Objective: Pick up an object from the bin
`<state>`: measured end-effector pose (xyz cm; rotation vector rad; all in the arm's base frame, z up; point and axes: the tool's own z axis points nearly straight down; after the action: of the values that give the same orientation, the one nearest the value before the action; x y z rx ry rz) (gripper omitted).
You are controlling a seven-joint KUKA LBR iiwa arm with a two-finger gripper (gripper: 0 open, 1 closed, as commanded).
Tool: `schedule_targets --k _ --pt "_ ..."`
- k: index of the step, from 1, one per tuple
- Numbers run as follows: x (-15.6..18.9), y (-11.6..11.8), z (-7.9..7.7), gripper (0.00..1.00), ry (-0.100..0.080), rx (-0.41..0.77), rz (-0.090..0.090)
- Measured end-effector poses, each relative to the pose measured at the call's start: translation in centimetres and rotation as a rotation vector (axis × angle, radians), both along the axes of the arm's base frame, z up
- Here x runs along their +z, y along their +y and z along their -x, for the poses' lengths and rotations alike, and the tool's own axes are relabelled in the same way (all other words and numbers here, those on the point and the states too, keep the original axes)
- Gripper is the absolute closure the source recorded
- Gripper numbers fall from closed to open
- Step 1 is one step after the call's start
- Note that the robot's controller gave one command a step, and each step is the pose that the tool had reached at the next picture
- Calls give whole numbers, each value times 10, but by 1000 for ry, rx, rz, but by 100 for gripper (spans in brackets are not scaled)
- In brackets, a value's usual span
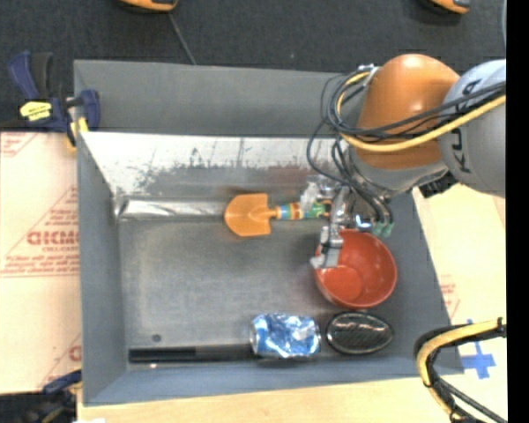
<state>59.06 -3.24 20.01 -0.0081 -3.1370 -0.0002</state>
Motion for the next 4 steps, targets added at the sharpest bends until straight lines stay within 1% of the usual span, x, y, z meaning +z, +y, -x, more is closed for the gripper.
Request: schedule_targets --k 1,2,3,4 --pt "5 0 -2 0 -8 1 1" --pt "-29 -19 10 0 -13 125 1" --pt "-114 -84 28 0 -43 53 0" --pt "-114 -81 32 0 -32 68 5"
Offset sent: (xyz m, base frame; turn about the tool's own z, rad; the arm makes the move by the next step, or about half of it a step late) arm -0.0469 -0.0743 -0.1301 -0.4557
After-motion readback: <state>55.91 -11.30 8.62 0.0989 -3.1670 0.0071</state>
